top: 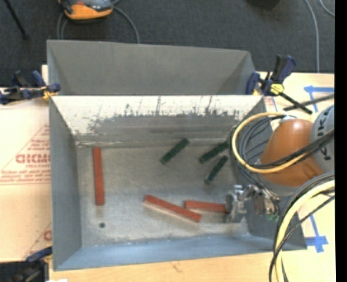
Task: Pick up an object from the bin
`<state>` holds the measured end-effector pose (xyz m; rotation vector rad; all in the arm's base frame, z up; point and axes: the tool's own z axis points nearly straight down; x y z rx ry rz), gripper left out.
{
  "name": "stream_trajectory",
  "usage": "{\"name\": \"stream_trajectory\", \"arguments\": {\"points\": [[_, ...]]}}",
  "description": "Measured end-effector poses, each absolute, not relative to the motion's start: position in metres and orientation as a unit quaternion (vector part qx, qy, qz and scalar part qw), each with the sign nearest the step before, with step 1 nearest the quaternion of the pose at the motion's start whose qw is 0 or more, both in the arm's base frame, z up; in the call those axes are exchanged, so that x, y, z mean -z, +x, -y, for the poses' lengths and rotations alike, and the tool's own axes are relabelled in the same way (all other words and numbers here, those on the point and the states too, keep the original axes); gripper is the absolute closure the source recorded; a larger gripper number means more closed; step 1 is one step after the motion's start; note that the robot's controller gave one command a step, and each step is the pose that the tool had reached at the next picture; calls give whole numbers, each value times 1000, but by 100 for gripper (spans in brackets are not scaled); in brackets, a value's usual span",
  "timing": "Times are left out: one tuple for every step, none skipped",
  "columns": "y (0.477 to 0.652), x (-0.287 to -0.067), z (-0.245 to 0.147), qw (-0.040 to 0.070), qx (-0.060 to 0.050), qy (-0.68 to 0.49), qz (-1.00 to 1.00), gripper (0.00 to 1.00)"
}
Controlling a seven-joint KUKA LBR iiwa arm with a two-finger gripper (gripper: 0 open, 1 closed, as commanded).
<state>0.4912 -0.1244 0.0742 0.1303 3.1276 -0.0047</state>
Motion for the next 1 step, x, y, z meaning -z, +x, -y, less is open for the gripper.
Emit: {"name": "stream_trajectory", "arguments": {"points": [[541,-98,75,2,0,50,-999,0]]}}
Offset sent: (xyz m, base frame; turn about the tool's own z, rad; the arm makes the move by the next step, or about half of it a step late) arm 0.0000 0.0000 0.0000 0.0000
